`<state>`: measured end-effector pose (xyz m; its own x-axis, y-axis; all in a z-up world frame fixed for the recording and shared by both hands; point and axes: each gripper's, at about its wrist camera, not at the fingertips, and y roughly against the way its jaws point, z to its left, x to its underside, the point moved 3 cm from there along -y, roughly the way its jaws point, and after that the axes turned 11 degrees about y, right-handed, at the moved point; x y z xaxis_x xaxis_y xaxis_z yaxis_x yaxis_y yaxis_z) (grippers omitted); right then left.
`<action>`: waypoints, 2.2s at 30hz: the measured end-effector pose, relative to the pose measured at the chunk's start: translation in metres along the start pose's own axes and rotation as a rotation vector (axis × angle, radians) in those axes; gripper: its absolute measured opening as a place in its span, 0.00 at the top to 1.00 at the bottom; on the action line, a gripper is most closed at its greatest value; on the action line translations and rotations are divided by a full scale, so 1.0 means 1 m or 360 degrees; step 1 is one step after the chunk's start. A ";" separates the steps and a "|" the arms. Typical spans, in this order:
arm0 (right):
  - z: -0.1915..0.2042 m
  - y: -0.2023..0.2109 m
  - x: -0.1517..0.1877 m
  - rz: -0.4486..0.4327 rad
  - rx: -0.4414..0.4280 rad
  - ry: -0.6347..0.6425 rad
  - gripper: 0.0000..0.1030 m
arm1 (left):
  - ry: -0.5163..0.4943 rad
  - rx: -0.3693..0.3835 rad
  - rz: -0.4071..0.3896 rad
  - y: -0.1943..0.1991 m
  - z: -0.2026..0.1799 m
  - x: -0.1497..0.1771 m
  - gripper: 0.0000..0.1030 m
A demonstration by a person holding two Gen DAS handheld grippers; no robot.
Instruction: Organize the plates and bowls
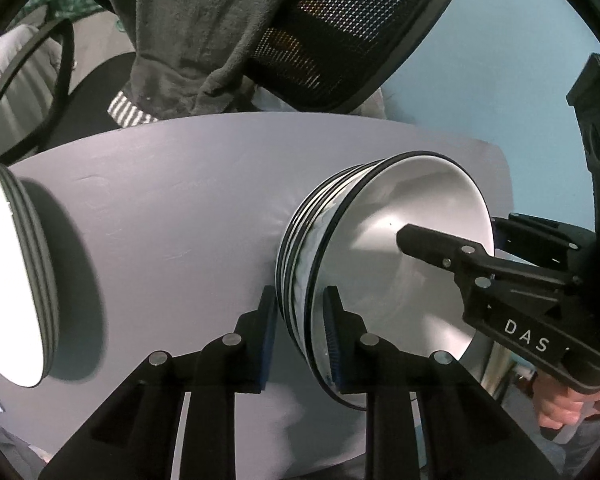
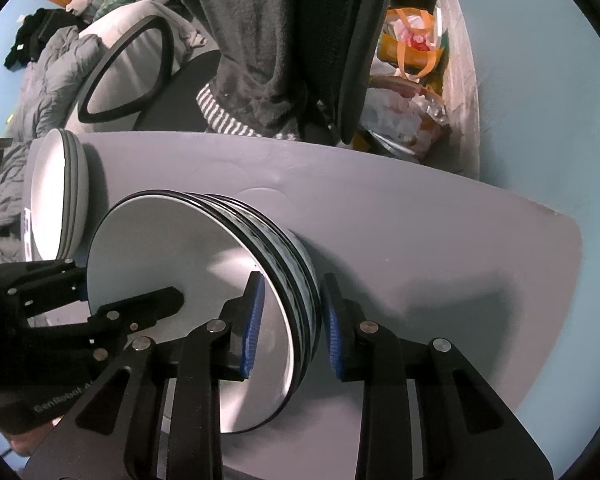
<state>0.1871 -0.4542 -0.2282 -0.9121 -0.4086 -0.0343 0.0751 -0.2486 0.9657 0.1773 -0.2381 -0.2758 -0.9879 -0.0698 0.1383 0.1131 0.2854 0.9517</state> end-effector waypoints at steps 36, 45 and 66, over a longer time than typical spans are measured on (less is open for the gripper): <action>0.219 -0.069 0.031 0.0110 -0.0132 0.0290 0.79 | 0.0342 -0.0120 -0.0055 0.035 0.208 0.122 0.79; 0.249 -0.077 0.035 0.0115 -0.0158 0.0199 0.79 | 0.0317 -0.0129 -0.0053 0.035 0.206 0.122 0.79; 0.261 -0.075 0.045 0.0018 -0.0116 -0.0032 0.80 | 0.0122 -0.0075 -0.0040 0.034 0.212 0.115 0.76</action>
<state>0.0355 -0.2246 -0.2351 -0.9187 -0.3945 -0.0178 0.1138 -0.3075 0.9447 0.0448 -0.0339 -0.2858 -0.9797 -0.1497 0.1333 0.0953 0.2374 0.9667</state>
